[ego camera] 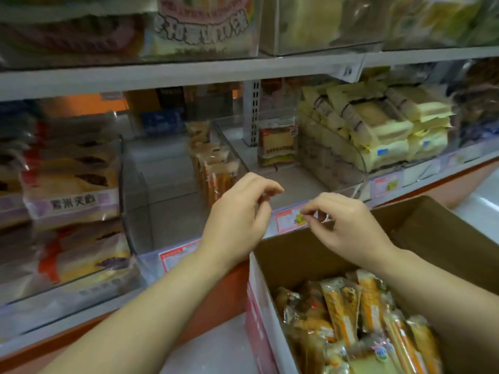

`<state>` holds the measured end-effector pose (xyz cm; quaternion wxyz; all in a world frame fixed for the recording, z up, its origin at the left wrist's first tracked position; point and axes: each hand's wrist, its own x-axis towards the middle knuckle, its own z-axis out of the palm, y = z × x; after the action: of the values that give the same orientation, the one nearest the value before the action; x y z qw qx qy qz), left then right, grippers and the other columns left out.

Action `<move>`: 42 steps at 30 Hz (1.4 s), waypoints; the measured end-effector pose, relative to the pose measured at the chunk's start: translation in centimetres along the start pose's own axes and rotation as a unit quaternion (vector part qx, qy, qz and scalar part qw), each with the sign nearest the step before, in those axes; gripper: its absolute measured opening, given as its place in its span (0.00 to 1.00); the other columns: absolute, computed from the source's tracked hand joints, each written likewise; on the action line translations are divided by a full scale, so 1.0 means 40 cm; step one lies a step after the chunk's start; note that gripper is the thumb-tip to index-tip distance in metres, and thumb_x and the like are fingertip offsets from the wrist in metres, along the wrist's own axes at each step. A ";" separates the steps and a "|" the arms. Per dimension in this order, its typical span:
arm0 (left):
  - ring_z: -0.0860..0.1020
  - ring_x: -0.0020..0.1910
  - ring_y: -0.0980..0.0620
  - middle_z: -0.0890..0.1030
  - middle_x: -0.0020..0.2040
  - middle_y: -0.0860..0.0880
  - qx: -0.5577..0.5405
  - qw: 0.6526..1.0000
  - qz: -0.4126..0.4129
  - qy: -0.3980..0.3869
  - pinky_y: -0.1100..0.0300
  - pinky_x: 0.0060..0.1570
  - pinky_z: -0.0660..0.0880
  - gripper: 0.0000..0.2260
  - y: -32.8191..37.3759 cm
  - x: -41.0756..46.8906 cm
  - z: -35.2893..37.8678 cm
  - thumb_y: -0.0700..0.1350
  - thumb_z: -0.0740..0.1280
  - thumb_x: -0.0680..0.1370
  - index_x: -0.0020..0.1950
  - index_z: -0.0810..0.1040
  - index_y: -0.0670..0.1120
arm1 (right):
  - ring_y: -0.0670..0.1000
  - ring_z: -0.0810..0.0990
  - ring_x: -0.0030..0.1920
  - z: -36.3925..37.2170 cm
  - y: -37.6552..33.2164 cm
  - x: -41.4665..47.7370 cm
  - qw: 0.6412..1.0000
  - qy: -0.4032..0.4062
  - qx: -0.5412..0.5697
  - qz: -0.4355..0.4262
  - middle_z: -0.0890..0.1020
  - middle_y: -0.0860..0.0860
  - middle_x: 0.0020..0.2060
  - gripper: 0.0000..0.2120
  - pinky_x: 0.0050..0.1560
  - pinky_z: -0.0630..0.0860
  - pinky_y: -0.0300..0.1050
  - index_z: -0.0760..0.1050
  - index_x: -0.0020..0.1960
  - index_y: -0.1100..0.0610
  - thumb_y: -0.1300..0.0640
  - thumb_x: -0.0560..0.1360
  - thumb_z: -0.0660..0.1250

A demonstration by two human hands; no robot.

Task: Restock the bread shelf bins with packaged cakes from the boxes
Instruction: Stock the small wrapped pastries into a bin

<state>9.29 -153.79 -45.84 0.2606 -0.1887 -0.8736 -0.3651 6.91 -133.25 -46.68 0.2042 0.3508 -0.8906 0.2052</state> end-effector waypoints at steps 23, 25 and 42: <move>0.79 0.49 0.52 0.80 0.49 0.52 0.005 0.981 0.065 -0.184 0.49 0.46 0.78 0.12 -0.026 -0.028 0.175 0.43 0.59 0.76 0.53 0.80 0.47 | 0.59 0.63 0.70 0.310 0.342 -0.281 0.783 -0.538 -0.112 0.292 0.68 0.58 0.69 0.32 0.68 0.59 0.47 0.56 0.76 0.56 0.49 0.76 0.63; 0.79 0.49 0.52 0.80 0.49 0.52 0.000 0.981 0.062 -0.184 0.49 0.47 0.78 0.12 -0.027 -0.031 0.177 0.43 0.59 0.76 0.53 0.80 0.47 | 0.58 0.62 0.70 0.310 0.337 -0.288 0.785 -0.532 -0.120 0.294 0.70 0.57 0.68 0.31 0.69 0.57 0.47 0.57 0.75 0.56 0.50 0.76 0.63; 0.77 0.48 0.56 0.81 0.48 0.54 0.011 0.988 0.046 -0.149 0.55 0.48 0.76 0.10 -0.020 -0.043 0.176 0.41 0.62 0.76 0.52 0.81 0.47 | 0.60 0.59 0.74 0.309 0.245 -0.287 0.737 -0.582 -0.096 0.330 0.54 0.52 0.77 0.34 0.73 0.57 0.54 0.54 0.77 0.53 0.40 0.78 0.60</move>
<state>8.00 -149.35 -51.48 0.1459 -0.2782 -0.8972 -0.3105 4.94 -126.78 -64.98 -0.4016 0.0650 -0.9107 -0.0711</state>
